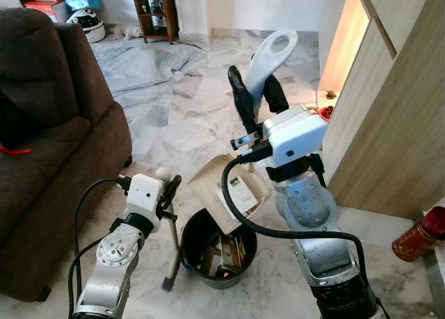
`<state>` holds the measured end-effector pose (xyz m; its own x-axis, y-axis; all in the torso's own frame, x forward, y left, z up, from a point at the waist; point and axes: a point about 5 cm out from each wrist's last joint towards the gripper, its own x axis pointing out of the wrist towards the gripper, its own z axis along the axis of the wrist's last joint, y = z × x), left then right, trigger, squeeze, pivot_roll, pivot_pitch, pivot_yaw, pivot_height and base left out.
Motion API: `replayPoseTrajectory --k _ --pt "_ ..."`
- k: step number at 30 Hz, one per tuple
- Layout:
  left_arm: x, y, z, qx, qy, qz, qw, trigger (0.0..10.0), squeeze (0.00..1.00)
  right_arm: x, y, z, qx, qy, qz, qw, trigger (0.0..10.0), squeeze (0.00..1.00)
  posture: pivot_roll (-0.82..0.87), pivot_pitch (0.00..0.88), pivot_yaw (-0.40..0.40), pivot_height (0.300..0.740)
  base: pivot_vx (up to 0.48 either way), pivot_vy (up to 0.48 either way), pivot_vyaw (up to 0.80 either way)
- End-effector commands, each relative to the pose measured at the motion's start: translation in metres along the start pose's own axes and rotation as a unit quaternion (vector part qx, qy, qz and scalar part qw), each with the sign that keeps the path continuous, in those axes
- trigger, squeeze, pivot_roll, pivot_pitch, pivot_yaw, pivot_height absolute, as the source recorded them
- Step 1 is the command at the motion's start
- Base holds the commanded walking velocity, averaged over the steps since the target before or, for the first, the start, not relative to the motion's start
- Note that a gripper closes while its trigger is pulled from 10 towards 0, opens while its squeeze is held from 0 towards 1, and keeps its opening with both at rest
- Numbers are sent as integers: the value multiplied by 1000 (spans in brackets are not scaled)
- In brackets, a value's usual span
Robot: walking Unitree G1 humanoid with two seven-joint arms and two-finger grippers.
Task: Sweep floor
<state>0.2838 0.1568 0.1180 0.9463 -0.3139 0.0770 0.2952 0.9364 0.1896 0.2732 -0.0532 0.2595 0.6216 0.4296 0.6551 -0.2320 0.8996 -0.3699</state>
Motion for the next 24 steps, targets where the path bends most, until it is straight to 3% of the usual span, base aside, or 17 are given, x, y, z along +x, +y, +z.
replayPoseTrajectory --k 1,24 --pt "4 -2 8 7 -22 -10 1000 10000 0 6 1 25 -22 -71 7 997 10000 0 104 88 55 740 0 0 0" --pt "3 -4 6 5 -18 -12 1000 10000 0 4 6 19 0 -51 30 998 10000 0 102 81 48 740 0 0 0"
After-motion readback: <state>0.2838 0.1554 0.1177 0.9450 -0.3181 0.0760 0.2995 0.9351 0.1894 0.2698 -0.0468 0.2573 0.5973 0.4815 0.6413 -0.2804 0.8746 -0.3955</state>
